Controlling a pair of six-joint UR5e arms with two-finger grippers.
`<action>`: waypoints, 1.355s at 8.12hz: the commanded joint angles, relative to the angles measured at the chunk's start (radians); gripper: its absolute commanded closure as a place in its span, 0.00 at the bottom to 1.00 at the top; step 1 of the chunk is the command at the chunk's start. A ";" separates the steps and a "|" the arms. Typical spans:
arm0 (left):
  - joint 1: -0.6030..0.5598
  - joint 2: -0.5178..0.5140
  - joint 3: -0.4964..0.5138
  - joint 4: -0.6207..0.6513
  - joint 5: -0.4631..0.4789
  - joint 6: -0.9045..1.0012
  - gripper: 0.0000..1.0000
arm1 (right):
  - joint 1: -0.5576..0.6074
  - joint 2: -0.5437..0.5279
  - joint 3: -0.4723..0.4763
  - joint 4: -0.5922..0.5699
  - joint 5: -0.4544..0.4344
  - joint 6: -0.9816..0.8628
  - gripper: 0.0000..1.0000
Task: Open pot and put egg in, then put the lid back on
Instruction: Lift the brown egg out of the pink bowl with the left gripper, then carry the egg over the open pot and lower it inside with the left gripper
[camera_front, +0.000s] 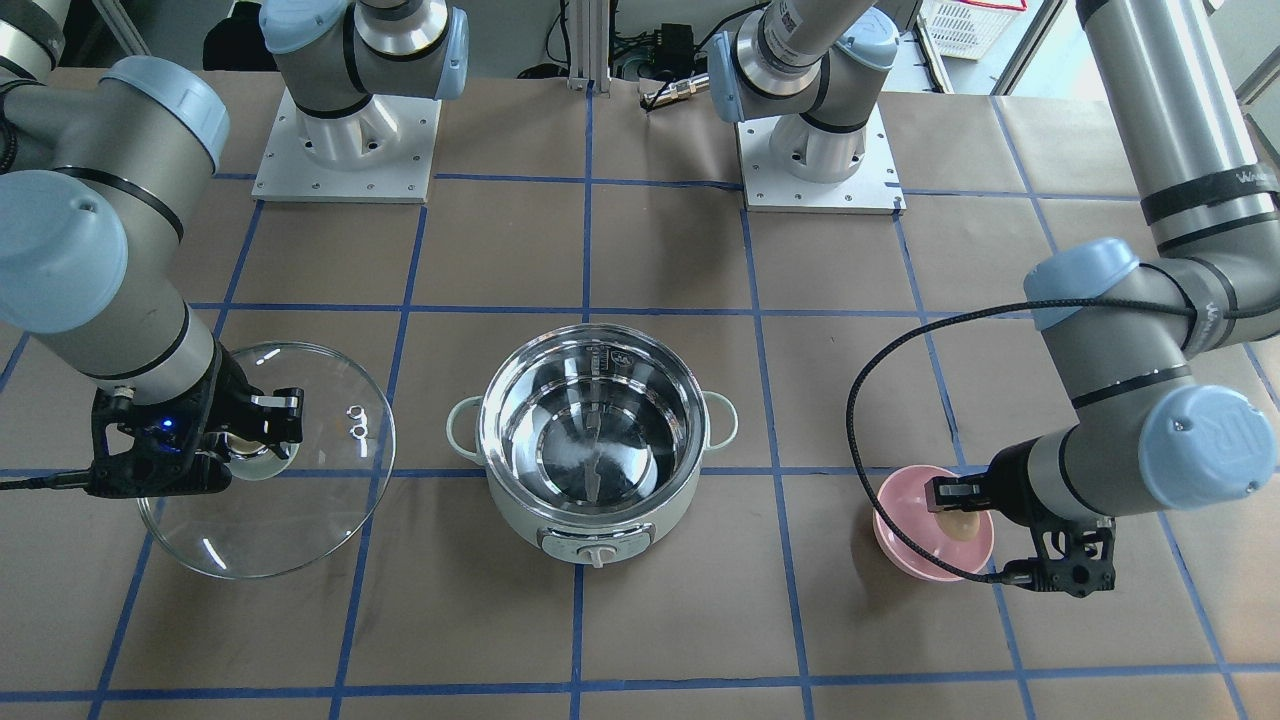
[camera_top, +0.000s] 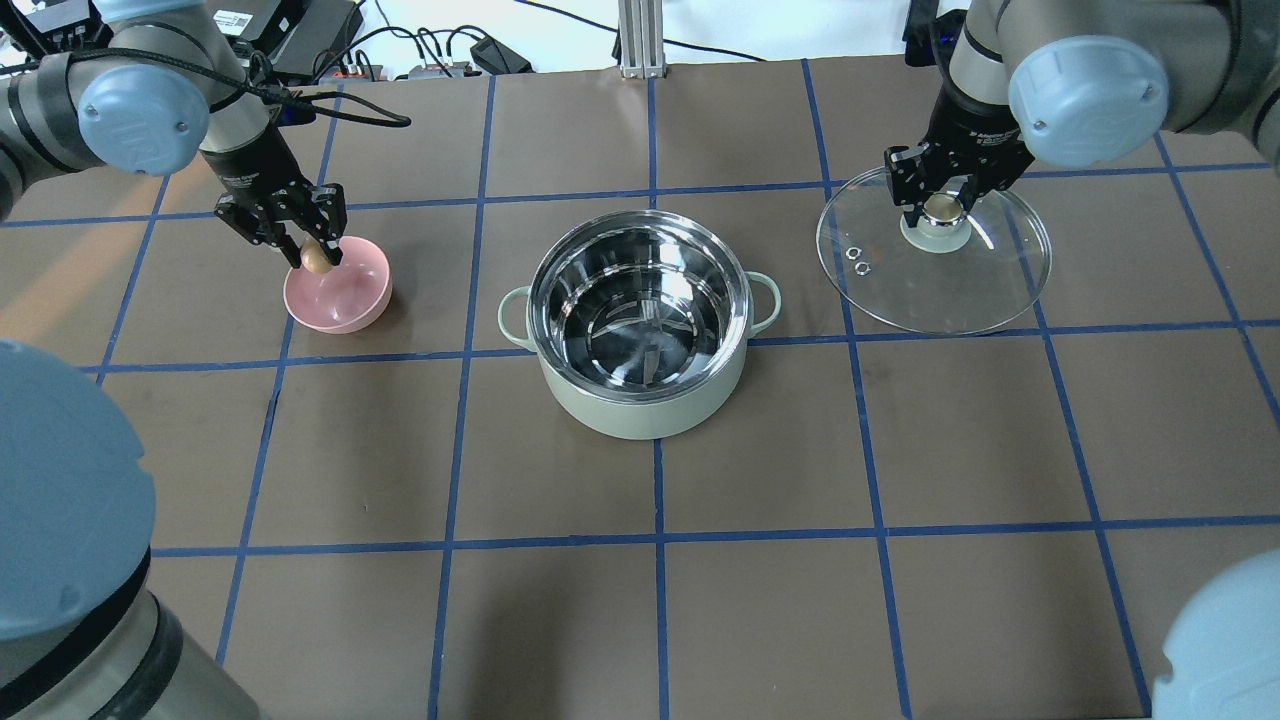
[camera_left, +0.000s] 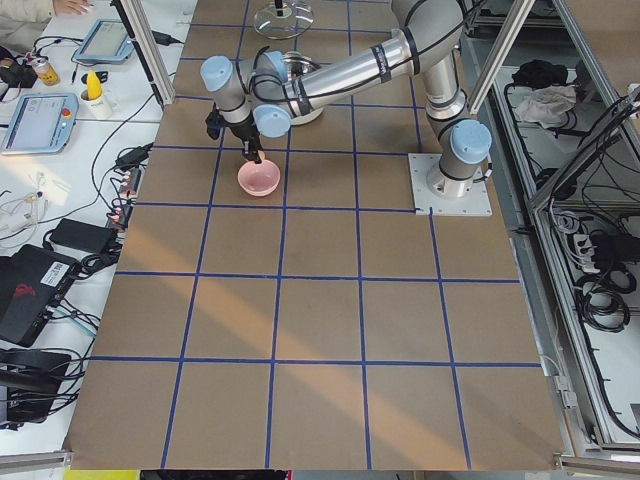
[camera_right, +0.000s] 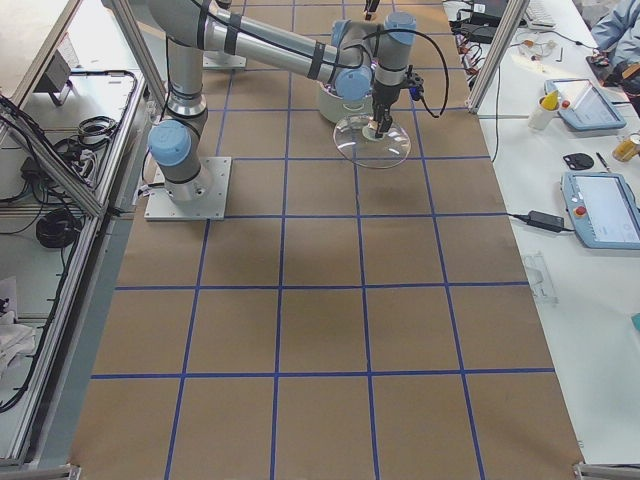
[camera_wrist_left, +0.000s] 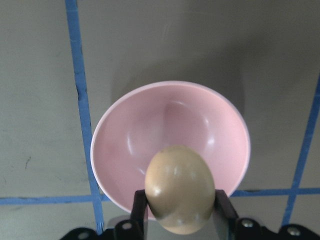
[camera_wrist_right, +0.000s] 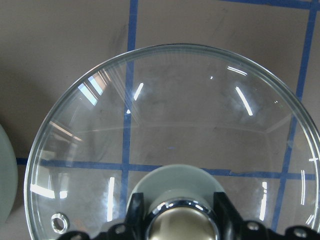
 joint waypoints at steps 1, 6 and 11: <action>-0.185 0.109 0.000 -0.019 0.004 -0.178 1.00 | 0.000 -0.001 0.002 0.003 -0.006 0.003 1.00; -0.419 0.070 -0.003 0.034 -0.066 -0.380 1.00 | 0.000 0.000 0.005 0.002 -0.004 -0.002 1.00; -0.457 -0.022 -0.012 0.094 -0.132 -0.403 1.00 | 0.000 0.000 0.008 0.000 -0.004 -0.006 1.00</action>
